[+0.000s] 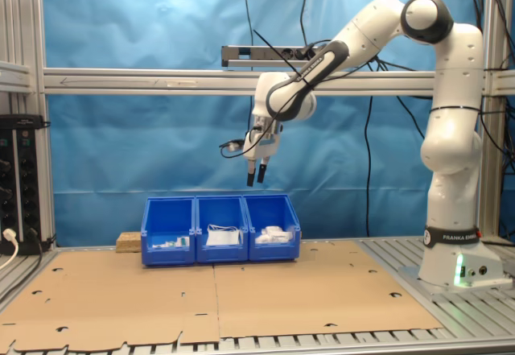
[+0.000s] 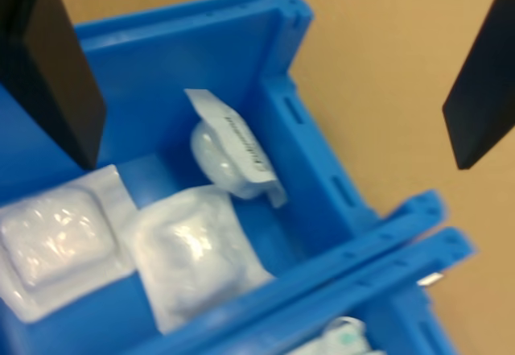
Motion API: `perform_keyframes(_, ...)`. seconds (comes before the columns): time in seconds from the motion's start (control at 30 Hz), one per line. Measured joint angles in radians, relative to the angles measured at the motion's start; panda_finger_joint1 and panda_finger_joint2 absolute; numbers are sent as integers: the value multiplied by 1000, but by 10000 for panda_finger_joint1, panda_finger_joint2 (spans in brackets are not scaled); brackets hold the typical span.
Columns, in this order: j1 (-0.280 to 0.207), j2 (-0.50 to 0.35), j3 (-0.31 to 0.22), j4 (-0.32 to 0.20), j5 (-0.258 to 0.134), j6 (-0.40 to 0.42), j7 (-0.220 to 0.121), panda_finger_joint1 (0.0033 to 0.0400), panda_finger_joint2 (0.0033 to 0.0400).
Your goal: Pick and place sorting task of medical equipment.
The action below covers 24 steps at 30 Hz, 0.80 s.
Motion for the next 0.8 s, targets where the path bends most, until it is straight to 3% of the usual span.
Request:
perform_keyframes(0.3,140,-92,32,31,0,-72,0,400,400)
perform_keyframes(0.6,282,-124,63,103,0,-212,0,400,400)
perform_keyframes(0.8,321,-123,70,137,0,-317,0,400,400)
